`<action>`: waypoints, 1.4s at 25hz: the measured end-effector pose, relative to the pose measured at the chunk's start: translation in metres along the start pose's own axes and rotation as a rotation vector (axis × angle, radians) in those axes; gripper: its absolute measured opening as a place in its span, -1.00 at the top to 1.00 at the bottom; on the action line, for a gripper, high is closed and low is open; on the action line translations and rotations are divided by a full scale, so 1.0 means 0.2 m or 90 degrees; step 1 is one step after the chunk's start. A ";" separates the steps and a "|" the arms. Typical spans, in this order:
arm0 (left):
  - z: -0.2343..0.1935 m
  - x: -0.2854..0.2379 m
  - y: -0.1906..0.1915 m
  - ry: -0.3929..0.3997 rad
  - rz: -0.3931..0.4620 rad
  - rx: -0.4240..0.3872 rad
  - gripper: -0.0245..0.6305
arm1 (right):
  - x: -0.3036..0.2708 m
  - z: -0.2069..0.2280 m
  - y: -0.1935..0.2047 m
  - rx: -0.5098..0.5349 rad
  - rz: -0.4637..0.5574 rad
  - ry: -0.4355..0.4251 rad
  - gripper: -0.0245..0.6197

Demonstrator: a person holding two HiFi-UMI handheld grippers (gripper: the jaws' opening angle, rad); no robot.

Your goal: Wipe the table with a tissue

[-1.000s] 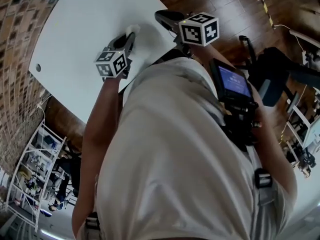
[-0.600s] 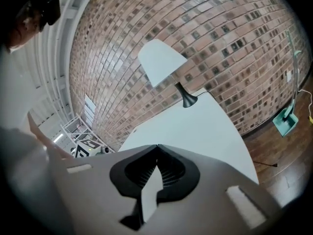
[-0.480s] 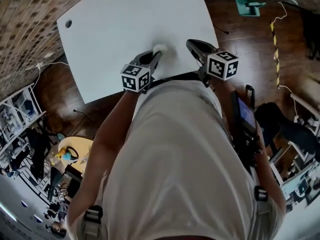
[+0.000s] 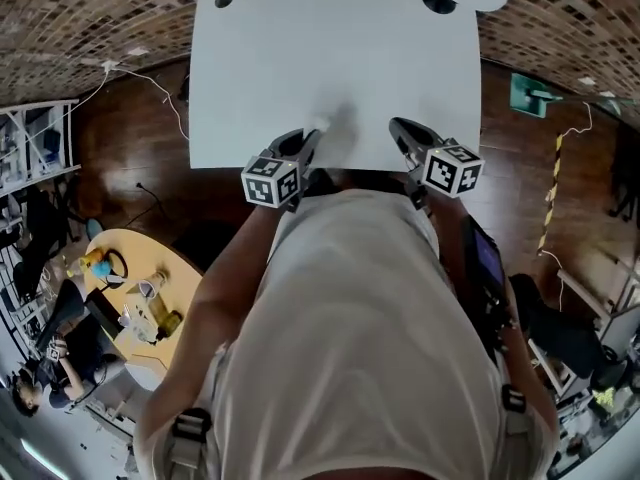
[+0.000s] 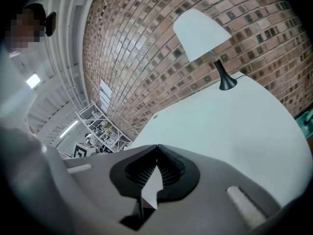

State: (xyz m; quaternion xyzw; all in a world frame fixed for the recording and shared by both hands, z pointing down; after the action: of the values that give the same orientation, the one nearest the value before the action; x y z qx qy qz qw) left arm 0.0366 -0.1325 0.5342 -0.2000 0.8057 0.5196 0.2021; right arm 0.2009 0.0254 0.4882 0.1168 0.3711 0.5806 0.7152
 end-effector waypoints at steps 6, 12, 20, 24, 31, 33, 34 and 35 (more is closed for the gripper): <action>-0.16 0.25 0.08 -0.033 0.034 0.027 0.81 | -0.16 -0.21 0.10 0.037 -0.030 -0.023 0.90; -0.26 0.43 0.11 -0.058 0.072 0.037 0.81 | -0.30 -0.44 0.20 0.078 -0.059 -0.082 0.90; -0.17 0.65 -0.04 -0.023 0.156 -0.052 0.81 | -0.36 -0.73 0.22 0.183 -0.002 -0.122 0.90; -0.14 0.69 -0.09 -0.005 0.170 -0.100 0.81 | -0.32 -0.78 0.24 0.199 0.026 -0.106 0.90; -0.16 0.68 -0.04 0.017 0.153 -0.114 0.81 | -0.24 -0.76 0.32 0.193 0.056 -0.063 0.90; -0.17 0.66 -0.02 0.014 0.145 -0.110 0.81 | -0.21 -0.75 0.35 0.187 0.064 -0.053 0.90; -0.16 0.65 -0.02 0.016 0.143 -0.111 0.81 | -0.19 -0.74 0.36 0.184 0.068 -0.047 0.90; -0.15 0.64 -0.02 0.021 0.142 -0.114 0.81 | -0.17 -0.74 0.36 0.182 0.073 -0.040 0.90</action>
State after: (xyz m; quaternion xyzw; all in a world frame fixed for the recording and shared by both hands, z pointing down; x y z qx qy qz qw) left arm -0.0721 -0.1764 0.4741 -0.1353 0.7765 0.6052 0.1114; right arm 0.0473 -0.0234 0.4426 0.2565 0.4202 0.5577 0.6683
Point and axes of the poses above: the fingertips, and each gripper's own axes: x backward along the fingers, z to its right, y out of its underside, the point moved 5 cm from there along x, backward along the fingers, and after that the axes turned 5 degrees about -x, right-handed, at the moved point
